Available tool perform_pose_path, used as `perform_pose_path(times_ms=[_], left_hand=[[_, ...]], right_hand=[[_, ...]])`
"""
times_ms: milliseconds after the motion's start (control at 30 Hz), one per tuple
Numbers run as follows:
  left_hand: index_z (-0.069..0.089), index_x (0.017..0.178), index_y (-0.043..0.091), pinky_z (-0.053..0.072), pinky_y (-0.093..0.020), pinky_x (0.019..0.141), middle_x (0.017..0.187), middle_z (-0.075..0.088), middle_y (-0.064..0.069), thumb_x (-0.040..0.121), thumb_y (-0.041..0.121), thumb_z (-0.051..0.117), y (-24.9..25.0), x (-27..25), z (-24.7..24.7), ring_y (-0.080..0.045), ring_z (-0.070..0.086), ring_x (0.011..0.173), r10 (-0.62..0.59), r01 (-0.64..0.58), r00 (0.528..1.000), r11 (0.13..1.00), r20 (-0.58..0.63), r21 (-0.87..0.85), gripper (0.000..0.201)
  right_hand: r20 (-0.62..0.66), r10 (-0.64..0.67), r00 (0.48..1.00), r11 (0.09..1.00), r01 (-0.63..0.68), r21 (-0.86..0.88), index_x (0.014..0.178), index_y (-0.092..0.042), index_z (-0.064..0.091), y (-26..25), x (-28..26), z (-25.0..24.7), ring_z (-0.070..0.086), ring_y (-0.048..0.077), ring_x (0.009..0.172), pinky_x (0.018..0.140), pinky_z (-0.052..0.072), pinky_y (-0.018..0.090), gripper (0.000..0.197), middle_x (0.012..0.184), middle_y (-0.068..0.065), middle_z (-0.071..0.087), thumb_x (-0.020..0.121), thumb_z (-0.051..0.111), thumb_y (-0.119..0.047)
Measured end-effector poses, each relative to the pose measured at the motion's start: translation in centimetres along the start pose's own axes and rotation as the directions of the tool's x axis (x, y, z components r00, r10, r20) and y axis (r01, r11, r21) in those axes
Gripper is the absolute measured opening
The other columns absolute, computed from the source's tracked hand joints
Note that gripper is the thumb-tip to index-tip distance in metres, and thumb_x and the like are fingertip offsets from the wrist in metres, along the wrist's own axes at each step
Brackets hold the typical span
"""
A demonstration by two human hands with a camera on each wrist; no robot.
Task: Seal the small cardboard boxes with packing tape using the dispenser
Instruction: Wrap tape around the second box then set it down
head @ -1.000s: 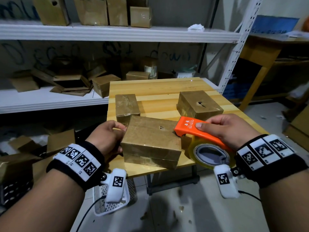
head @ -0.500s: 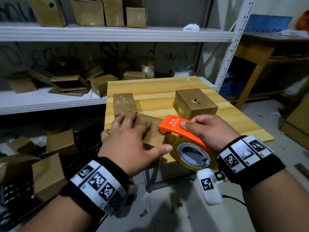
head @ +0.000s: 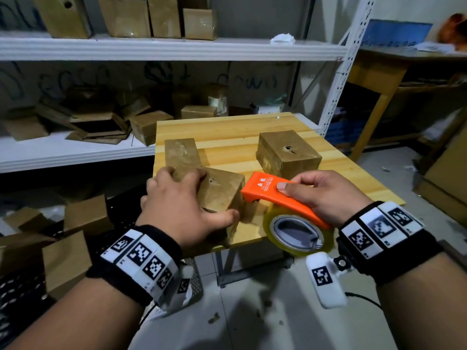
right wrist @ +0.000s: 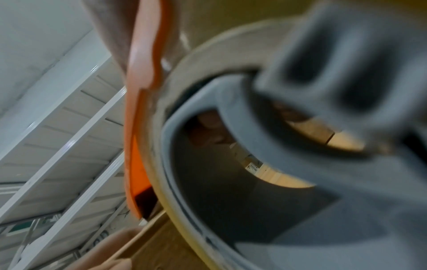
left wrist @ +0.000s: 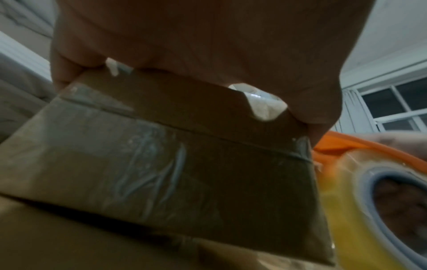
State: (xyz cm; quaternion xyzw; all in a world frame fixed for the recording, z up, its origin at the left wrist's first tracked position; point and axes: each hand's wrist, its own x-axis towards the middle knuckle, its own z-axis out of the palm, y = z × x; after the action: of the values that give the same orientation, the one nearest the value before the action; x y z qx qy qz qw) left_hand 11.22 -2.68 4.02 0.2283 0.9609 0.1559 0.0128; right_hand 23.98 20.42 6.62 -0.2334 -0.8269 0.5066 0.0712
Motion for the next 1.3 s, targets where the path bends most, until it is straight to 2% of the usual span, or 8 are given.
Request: perform_pose_path(times_ms=[533,733,867,1000,1100,1167,1233,1300], left_hand=[[0.052,0.136,0.053,0.053,-0.053,0.105,0.14,0.049,-0.002,0.036,0.107,0.061,-2.9,1.8,-0.7,-0.029,0.054,0.125,-0.087,0.067,0.996,0.849,-0.015,-0.524,0.114],[0.062,0.129,0.048,0.056,-0.049,0.099,0.134,0.06,-0.002,0.03,0.1,0.071,-2.5,1.5,-1.0,-0.025,0.064,0.115,-0.097,0.07,0.995,0.648,0.009,-0.758,0.113],[0.068,0.126,0.036,0.055,-0.047,0.097,0.127,0.066,0.0,0.048,0.08,0.077,-2.2,1.3,-1.5,-0.023,0.065,0.113,-0.101,0.086,0.994,0.553,0.036,-0.829,0.089],[0.074,0.104,0.032,0.054,-0.051,0.096,0.117,0.072,-0.004,0.06,0.074,0.077,-2.0,1.2,-1.7,-0.03,0.068,0.108,-0.119,0.183,0.982,0.426,0.145,-0.886,0.061],[0.068,0.096,0.033,0.049,-0.051,0.102,0.115,0.069,-0.003,0.084,0.065,0.069,-1.9,1.7,-1.8,-0.028,0.064,0.107,-0.181,0.205,0.974,0.451,0.135,-0.869,0.035],[0.069,0.095,0.033,0.047,-0.054,0.107,0.111,0.069,-0.001,0.085,0.069,0.062,-2.1,1.8,-1.5,-0.027,0.063,0.109,-0.192,0.16,0.979,0.503,0.07,-0.849,0.038],[0.075,0.104,0.029,0.048,-0.053,0.106,0.115,0.072,0.002,0.083,0.07,0.057,-2.3,1.5,-1.2,-0.02,0.064,0.112,-0.137,0.004,0.986,0.586,-0.094,-0.81,0.05],[0.076,0.113,0.031,0.053,-0.037,0.101,0.113,0.072,0.016,0.096,0.052,0.061,-2.1,1.0,-1.1,0.003,0.063,0.106,-0.067,-0.182,0.956,0.63,-0.286,-0.755,0.03]], right_hand=[[0.02,-0.05,0.999,0.993,0.048,0.104,0.091,-0.013,0.076,0.3,-0.6,-1.3,0.074,0.023,0.064,0.063,0.058,0.032,0.034,0.079,0.01,0.08,0.083,0.079,-0.046],[0.074,-0.075,0.994,0.983,0.061,0.175,0.083,-0.019,0.077,0.3,-0.2,-0.6,0.074,0.026,0.068,0.073,0.059,0.039,0.045,0.081,0.011,0.08,0.061,0.08,-0.059],[0.077,-0.076,0.994,0.979,0.06,0.193,0.085,-0.019,0.076,0.2,0.2,0.4,0.074,0.028,0.071,0.078,0.06,0.045,0.05,0.082,0.012,0.079,0.059,0.081,-0.062],[0.076,-0.089,0.993,0.981,0.074,0.18,0.09,-0.019,0.077,-0.1,0.2,1.4,0.076,0.031,0.076,0.085,0.062,0.052,0.06,0.086,0.013,0.08,0.056,0.079,-0.068],[0.056,-0.094,0.994,0.986,0.085,0.145,0.096,-0.016,0.077,-0.5,0.1,1.8,0.077,0.03,0.076,0.084,0.063,0.05,0.062,0.085,0.011,0.081,0.061,0.075,-0.068],[0.044,-0.092,0.995,0.988,0.085,0.129,0.095,-0.018,0.077,-0.7,0.0,2.1,0.077,0.028,0.073,0.083,0.063,0.05,0.055,0.083,0.009,0.08,0.069,0.075,-0.066],[0.033,-0.08,0.996,0.99,0.076,0.122,0.094,-0.018,0.077,-0.9,0.0,2.4,0.077,0.027,0.072,0.083,0.063,0.051,0.043,0.081,0.007,0.08,0.08,0.077,-0.059],[0.021,-0.07,0.997,0.991,0.067,0.116,0.093,-0.018,0.077,-1.2,-0.1,2.7,0.077,0.026,0.071,0.082,0.063,0.049,0.036,0.079,0.006,0.079,0.086,0.076,-0.053]])
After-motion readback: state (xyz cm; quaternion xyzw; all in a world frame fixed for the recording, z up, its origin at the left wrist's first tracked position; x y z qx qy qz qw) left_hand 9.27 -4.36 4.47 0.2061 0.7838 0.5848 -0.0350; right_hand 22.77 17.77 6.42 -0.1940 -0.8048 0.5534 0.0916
